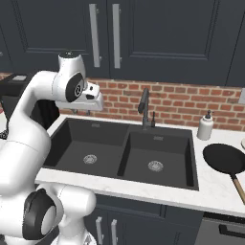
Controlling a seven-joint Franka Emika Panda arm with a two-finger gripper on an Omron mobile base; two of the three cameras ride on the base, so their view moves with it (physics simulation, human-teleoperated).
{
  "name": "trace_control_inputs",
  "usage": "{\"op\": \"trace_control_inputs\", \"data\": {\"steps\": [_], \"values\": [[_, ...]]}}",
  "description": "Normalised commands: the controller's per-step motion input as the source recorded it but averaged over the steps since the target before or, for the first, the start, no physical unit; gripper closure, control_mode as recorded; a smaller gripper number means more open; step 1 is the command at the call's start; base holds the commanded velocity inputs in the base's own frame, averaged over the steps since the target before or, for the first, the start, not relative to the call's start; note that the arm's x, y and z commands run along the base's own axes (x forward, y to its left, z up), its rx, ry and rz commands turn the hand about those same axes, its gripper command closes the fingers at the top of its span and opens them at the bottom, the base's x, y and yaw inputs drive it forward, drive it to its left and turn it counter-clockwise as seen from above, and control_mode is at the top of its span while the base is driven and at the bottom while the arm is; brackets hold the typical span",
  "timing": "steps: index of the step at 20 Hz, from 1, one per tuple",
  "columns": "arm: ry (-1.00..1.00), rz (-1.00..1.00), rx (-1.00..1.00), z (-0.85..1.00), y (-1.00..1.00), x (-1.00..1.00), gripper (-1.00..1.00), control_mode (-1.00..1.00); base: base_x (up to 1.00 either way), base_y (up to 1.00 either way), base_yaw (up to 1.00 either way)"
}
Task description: Pick the pan and sponge and place them into the sink. Then turn on the water.
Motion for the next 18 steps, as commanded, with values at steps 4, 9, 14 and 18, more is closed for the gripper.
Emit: {"op": "trace_control_inputs", "data": {"steps": [4, 9, 14, 18], "values": [[0.00, 0.00, 0.00, -0.07, 0.22, 0.00, -1.00, -1.00, 0.00, 0.00, 0.00], [-0.03, 0.03, 0.00, -0.04, 0.77, 0.00, -1.00, -1.00, 0.00, 0.00, 0.00], [0.02, 0.11, 0.00, 0.00, 0.93, 0.00, -1.00, -1.00, 0.00, 0.00, 0.00], [0.15, 0.11, 0.01, -0.14, 0.88, 0.00, -1.00, -1.00, 0.00, 0.00, 0.00]]}}
